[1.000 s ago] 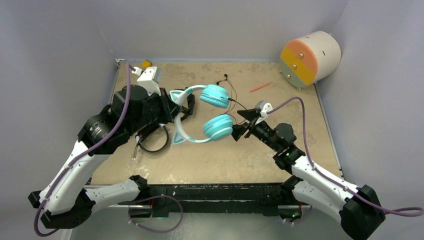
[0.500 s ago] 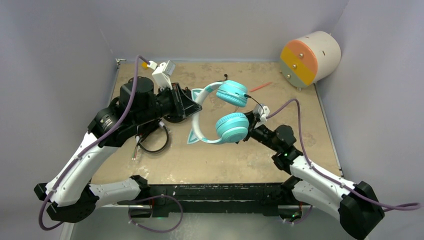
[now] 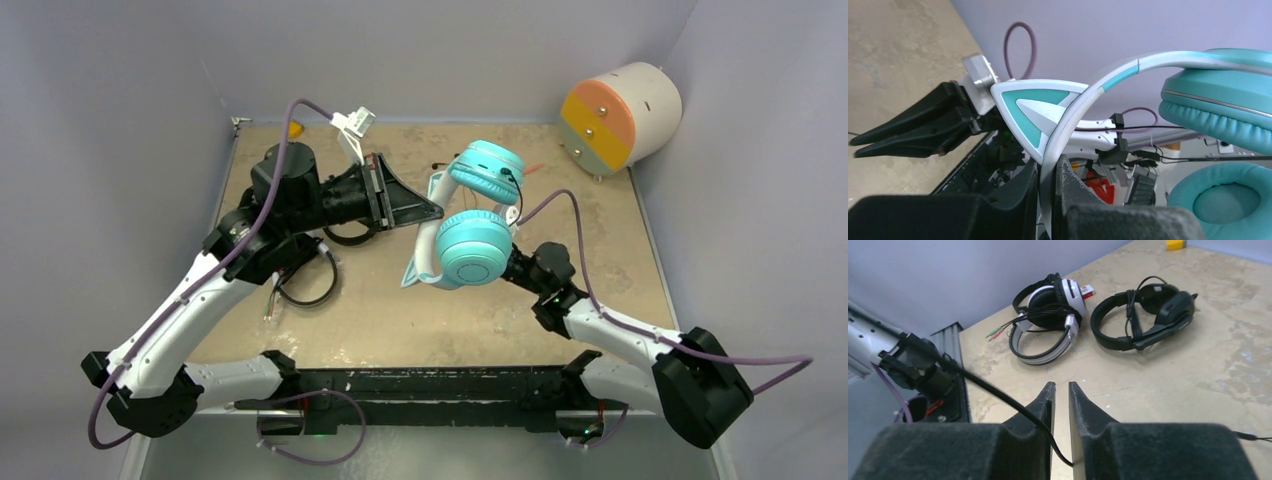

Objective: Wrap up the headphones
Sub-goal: Wrap the headphones cable around the headphones.

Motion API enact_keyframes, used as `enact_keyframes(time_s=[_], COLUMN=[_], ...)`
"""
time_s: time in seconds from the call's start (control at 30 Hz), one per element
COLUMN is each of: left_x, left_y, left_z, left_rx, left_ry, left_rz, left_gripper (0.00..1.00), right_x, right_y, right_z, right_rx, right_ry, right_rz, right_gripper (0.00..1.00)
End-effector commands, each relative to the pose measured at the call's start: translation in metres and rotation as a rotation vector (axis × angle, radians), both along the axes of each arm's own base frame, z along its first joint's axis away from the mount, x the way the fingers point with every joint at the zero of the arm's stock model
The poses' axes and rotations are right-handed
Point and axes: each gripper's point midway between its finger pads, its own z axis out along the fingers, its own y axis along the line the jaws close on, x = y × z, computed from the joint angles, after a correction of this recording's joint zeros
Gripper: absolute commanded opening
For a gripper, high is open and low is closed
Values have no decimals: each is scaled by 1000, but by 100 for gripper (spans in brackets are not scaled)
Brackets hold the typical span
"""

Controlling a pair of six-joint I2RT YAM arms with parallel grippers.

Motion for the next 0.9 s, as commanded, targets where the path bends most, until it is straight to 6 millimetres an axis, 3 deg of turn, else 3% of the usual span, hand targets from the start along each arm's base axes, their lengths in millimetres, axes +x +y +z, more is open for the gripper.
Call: enact_keyframes(time_s=[0.0,0.13,0.4,0.5,0.6,0.73,0.87], left_x=[-18,-12,14,-1,-24,-45,-52], left_y=[-12,-20,-36,-46,-50,-39,-19], left_z=[39,33,14,18,8,-25,-63], left_rx=[-207,-237,-242,-215,-164,-69,53], left_ry=[2,33,62,-52,-135,-171,-240], left_rz=[-128,-143,-104,-258,-456,-569,-512], left_gripper=[0,0,0,0,0,0,0], right_x=[-3,0,-12,-11,-16,-14,-1], right_y=[12,22,33,30,29,23,4], right_z=[32,21,-17,-33,-43,-47,-39], right_rx=[93,61,-43,-83,-127,-225,-274], right_ry=[25,117,191,228,313,373,432], right_rz=[68,82,79,53,79,73,-32], right_gripper=[12,0,0,0,0,0,0])
